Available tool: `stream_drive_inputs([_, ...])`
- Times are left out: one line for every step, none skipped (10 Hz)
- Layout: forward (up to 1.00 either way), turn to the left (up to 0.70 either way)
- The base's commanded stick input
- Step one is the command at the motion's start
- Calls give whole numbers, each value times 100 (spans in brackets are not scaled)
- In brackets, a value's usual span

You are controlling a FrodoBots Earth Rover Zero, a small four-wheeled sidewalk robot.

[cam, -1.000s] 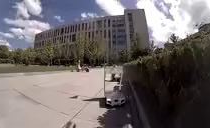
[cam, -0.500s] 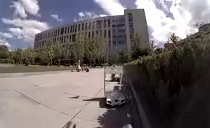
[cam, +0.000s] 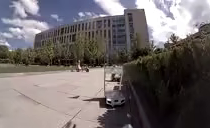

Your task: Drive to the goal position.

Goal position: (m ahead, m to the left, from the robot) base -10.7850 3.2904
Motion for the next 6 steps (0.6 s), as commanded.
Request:
stream_drive_inputs([0, 0])
stream_drive_inputs([0, 0])
stream_drive_inputs([0, 0])
stream_drive_inputs([0, 0])
stream_drive_inputs([0, 0])
stream_drive_inputs([0, 0])
